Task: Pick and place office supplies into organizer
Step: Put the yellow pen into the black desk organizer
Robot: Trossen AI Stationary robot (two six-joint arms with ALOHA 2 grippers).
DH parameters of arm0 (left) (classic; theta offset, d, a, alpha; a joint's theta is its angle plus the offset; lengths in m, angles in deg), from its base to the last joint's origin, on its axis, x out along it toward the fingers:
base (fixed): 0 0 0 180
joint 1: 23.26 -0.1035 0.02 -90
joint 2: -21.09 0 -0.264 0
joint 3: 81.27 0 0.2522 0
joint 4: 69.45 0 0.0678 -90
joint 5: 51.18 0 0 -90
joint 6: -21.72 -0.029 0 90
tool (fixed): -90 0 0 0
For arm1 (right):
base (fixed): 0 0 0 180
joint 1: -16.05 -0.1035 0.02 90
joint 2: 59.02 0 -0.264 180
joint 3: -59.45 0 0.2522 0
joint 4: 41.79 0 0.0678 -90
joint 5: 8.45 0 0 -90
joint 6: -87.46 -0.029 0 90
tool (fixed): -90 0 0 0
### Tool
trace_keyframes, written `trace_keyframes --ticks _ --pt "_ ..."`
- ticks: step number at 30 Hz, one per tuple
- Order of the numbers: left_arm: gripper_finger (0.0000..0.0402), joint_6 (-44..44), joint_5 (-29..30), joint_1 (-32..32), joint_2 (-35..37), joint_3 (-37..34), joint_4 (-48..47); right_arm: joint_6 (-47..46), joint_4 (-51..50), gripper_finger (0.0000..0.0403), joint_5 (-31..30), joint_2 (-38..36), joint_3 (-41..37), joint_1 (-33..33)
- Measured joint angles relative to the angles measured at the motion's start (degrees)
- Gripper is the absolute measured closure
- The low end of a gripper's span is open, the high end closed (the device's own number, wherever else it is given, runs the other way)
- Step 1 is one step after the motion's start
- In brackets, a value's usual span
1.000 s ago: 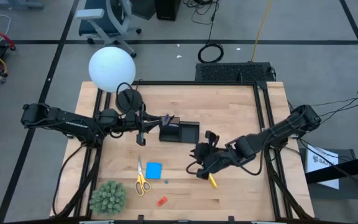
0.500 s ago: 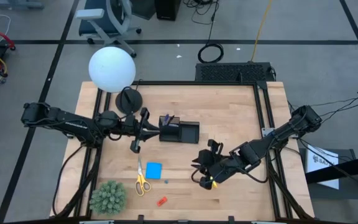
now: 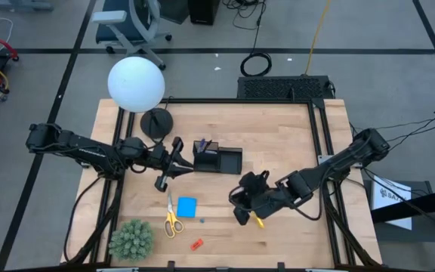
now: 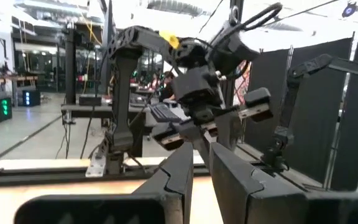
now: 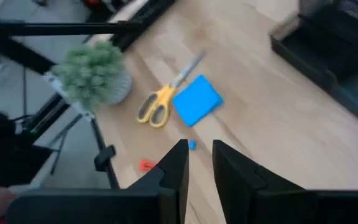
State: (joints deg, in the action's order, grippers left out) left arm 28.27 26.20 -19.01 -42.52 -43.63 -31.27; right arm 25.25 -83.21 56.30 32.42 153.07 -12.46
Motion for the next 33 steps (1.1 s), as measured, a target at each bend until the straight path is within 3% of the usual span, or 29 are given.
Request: trace_keyframes --ticks 11,20,27,33 --pt "0.0339 0.0 0.0 0.0 0.0 0.0 -0.3 -11.9 -8.6 0.0339 2.1 0.8 -0.1 0.5" --pt "0.0339 -0.8 0.5 -0.1 0.0 0.0 -0.3 -16.7 -10.6 0.0339 7.6 3.1 0.6 2.2" --pt "0.0339 -0.6 0.5 -0.1 0.0 0.0 -0.3 -15.4 -14.2 0.0339 10.7 8.9 6.2 4.5" --pt "0.0339 -0.4 0.5 -0.1 0.0 0.0 -0.5 -17.4 -25.2 0.0339 13.2 15.6 14.8 4.0"
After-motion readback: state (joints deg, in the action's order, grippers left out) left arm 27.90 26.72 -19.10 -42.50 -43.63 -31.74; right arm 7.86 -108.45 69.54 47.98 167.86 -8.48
